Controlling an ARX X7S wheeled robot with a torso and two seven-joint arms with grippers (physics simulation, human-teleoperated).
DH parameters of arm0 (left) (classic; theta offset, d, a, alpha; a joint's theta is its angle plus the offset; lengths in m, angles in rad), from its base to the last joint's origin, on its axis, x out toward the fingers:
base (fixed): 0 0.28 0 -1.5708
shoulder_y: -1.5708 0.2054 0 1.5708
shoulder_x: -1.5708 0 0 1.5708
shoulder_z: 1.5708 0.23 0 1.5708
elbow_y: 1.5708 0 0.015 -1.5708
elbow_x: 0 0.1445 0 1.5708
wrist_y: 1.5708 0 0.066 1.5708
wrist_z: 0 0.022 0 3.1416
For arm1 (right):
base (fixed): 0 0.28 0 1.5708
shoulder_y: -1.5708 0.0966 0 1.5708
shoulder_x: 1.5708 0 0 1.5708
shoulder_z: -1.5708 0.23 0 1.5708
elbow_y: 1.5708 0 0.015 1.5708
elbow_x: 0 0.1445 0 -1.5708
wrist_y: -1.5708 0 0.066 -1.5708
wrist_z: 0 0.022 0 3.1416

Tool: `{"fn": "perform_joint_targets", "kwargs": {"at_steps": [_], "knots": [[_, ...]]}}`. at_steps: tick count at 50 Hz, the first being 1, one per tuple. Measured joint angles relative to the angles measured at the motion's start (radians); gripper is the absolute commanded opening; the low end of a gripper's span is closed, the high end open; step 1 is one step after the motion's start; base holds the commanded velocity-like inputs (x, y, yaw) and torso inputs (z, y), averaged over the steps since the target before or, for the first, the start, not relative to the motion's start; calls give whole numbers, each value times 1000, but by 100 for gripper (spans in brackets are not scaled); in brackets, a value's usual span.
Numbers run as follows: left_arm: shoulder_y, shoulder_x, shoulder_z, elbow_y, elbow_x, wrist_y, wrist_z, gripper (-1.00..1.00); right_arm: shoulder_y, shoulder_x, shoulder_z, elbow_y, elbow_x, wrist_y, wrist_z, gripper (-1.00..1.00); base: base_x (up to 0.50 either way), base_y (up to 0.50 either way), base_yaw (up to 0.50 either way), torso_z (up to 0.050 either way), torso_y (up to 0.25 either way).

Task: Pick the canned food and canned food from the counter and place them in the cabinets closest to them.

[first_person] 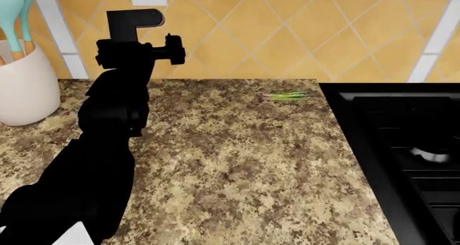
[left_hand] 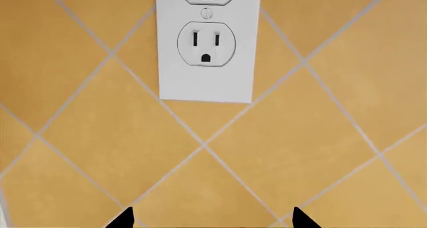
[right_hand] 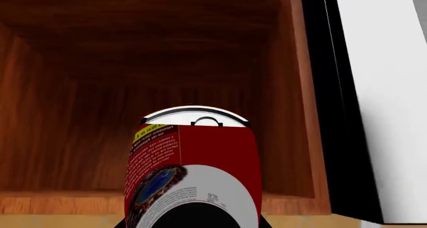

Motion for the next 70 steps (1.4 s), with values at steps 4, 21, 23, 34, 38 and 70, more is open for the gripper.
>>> {"fn": "perform_joint_targets", "kwargs": {"at_steps": [4, 21, 23, 34, 38, 70], "knots": [[0, 0, 5, 0, 0, 0, -2, 100, 3, -46, 38, 57, 1, 48, 0, -100, 29, 0, 0, 0, 0], [2, 1, 24, 0, -1, 3, -12, 100, 7, -245, 266, 325, -39, 340, -4, -100, 30, 0, 0, 1, 0], [2, 1, 26, 0, -1, 3, -12, 100, 6, -266, 290, 360, -56, 370, -11, -100, 30, 0, 0, 0, 0], [2, 1, 33, 0, -2, 3, -15, 100, -13, -349, 354, 554, -171, 479, -97, -100, 31, 0, 2, 0, 1], [2, 1, 35, 0, -2, 3, -16, 100, -22, -373, 355, 633, -206, 503, -136, -100, 31, 0, 3, 0, 0], [3, 2, 49, 0, -2, 3, -24, 100, -20, -511, 373, 1093, -184, 669, -216, -100, 32, 0, 4, 0, 0]]}}
